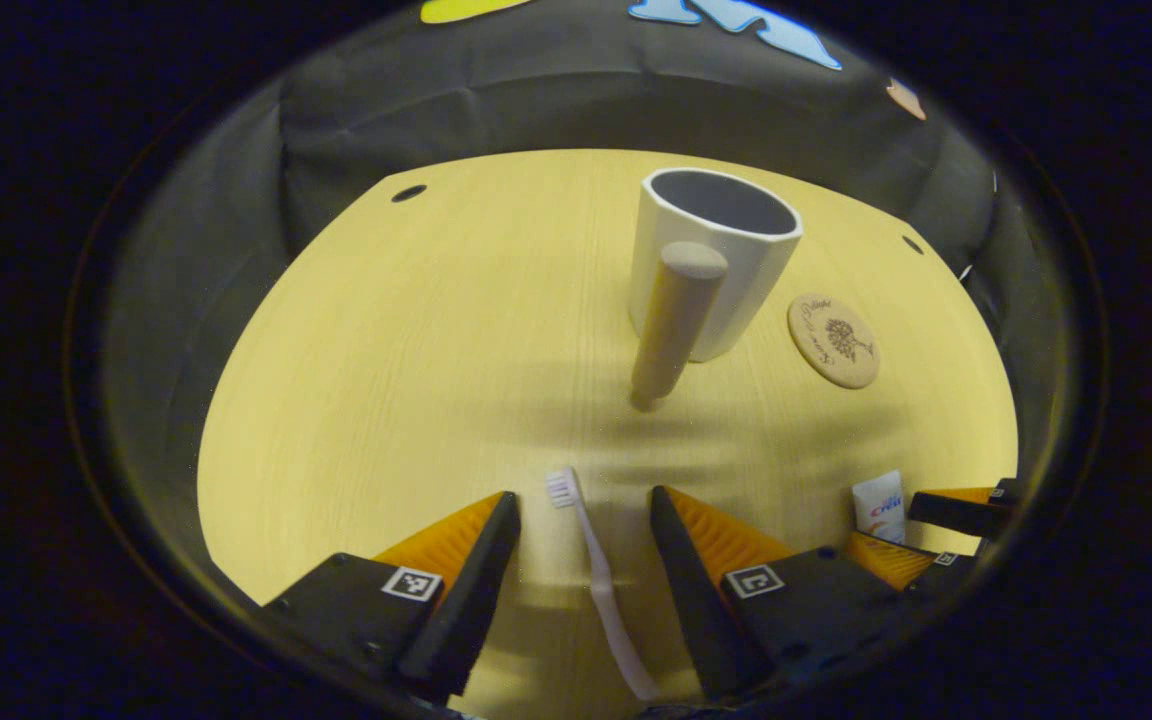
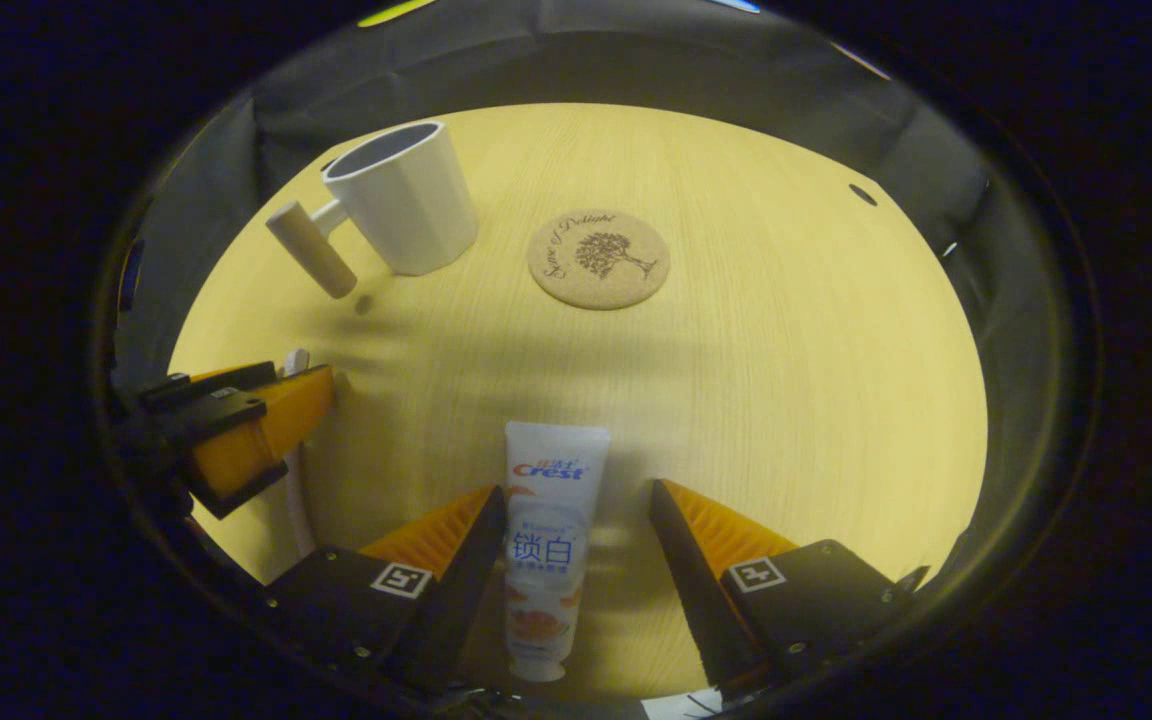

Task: Put the toothbrush and toothpaste on the desktop into the cup, then pick up the cup and place it on the coaster on the desktop.

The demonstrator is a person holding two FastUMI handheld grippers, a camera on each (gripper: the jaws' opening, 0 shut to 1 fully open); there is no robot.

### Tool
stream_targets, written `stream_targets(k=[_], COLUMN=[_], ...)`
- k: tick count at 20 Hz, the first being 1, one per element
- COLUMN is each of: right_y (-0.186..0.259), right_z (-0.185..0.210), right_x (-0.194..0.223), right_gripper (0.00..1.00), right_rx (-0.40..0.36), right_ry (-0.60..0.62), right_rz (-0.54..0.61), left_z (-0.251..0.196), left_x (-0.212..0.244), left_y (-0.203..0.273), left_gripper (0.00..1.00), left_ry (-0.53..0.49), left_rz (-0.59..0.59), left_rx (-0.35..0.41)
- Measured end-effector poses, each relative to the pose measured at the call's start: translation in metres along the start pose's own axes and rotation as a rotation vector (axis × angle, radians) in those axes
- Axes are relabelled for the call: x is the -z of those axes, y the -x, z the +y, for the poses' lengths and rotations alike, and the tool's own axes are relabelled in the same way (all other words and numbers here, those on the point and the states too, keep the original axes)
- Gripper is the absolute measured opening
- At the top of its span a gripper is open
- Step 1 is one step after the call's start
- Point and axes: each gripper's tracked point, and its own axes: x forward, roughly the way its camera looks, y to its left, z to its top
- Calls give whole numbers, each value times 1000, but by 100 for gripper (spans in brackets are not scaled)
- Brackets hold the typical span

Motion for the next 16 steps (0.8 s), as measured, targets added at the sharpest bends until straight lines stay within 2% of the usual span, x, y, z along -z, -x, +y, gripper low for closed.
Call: stream_targets(k=[1,2,3,4,5,6,7,8,9,10,16], right_y=[-4,-1,-1,-1,-2,-1,-2,-1,2,6,1], right_z=[0,1,1,2,1,1,0,2,-1,4,2], right_x=[0,-1,-1,1,-3,-1,-5,-3,-9,-2,-10], right_gripper=[92,60,58,52,46,33,32,18,18,9,8], right_rx=[-2,-2,-6,-10,-6,-7,-4,-8,-10,-18,-52], right_ry=[-6,-21,-18,-34,-43,-54,-60,-62,-69,-82,-143], right_rz=[5,4,7,19,13,21,5,20,-3,-2,-21], left_z=[-3,-6,-7,-7,-6,-6,-6,-7,-6,-6,-14], left_x=[-2,-4,-6,-5,-6,-6,-7,-7,-7,-9,-21], left_y=[-2,-5,-7,-7,-7,-6,-6,-6,-6,-6,3], left_gripper=[79,65,41,21,26,13,7,7,13,7,7], left_ry=[-11,-20,-20,-16,-12,-10,-19,-22,-20,-14,-8], left_rz=[-6,-21,-28,-33,-45,-46,-50,-48,-45,-53,-124], left_rx=[6,6,0,-3,-9,-7,-8,-6,-8,-4,31])
